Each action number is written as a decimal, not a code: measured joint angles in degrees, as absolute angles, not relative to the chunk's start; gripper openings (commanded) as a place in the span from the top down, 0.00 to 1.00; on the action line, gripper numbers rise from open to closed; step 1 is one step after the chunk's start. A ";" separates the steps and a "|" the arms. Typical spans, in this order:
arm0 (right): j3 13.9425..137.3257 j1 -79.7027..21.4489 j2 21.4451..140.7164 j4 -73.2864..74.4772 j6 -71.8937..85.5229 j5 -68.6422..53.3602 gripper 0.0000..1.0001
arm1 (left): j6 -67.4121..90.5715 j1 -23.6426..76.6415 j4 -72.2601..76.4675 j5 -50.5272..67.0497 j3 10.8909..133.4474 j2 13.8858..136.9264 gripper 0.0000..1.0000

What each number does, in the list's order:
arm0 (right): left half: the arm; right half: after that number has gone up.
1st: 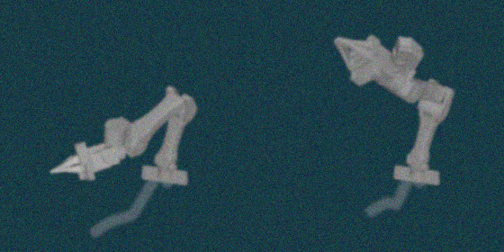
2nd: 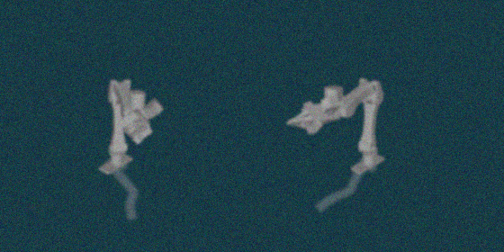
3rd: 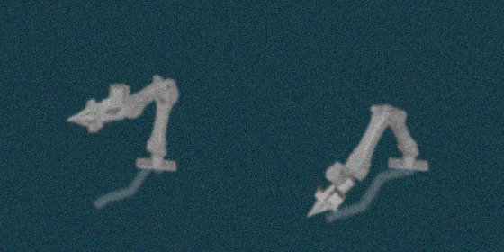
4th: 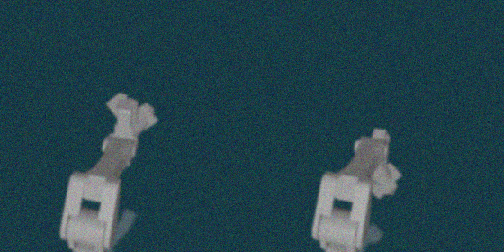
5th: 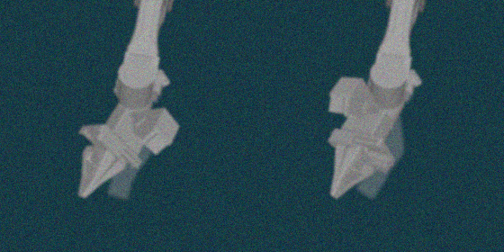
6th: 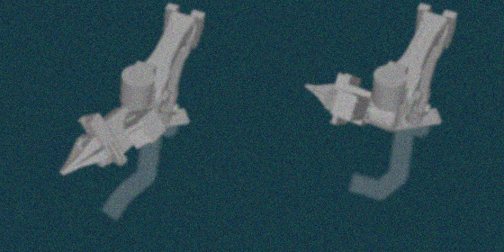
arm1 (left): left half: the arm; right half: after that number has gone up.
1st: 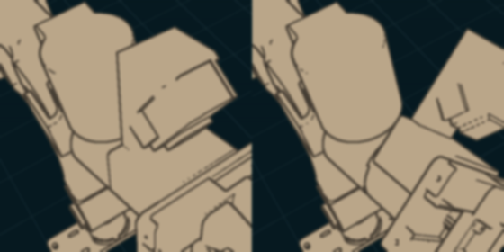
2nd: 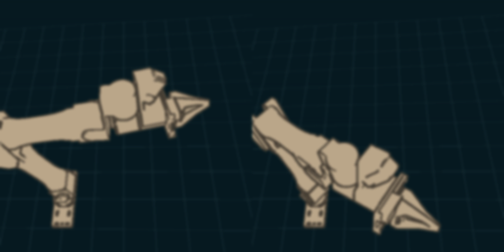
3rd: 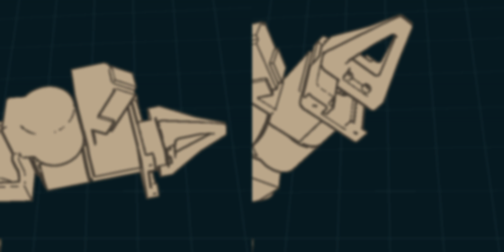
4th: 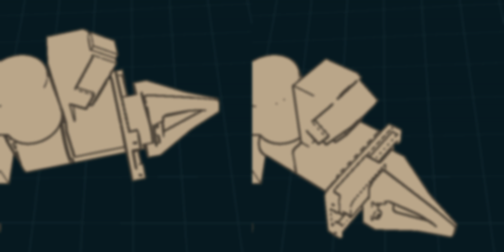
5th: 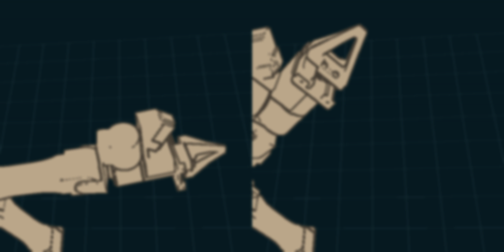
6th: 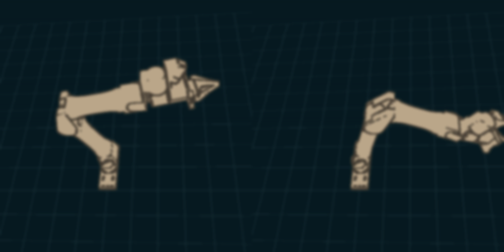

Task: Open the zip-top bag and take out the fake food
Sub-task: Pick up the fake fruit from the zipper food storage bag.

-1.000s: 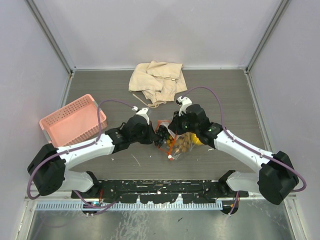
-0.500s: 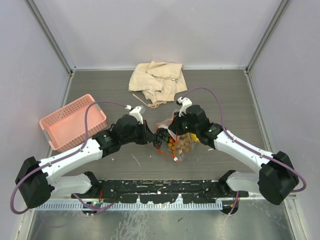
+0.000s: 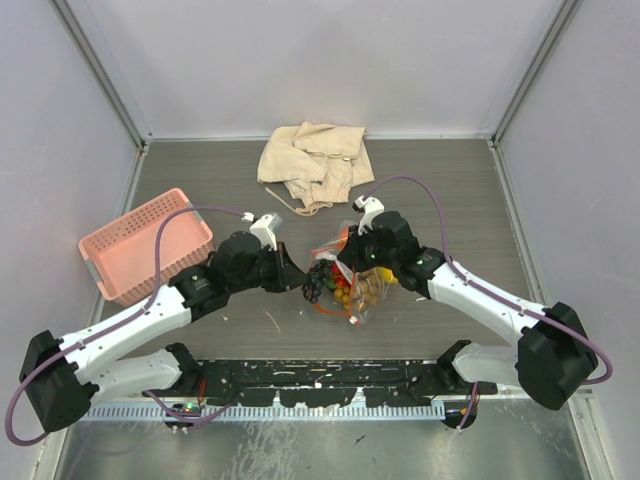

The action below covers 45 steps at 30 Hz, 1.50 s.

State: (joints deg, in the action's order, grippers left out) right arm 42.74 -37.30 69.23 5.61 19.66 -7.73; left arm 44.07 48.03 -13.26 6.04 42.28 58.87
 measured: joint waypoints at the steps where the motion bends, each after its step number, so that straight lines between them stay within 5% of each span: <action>1: 42.65 -37.30 69.23 5.61 19.66 -7.73 0.90 | 44.12 47.90 -13.32 6.31 42.28 58.50 1.00; 45: 42.39 -37.30 69.25 5.17 19.66 -7.75 0.90 | 43.62 42.74 -19.05 10.90 48.12 54.96 1.00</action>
State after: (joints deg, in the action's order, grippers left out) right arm 42.39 -37.30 69.25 5.17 19.66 -7.75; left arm 43.62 42.74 -19.05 10.90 48.12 54.96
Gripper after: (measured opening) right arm 0.099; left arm 0.038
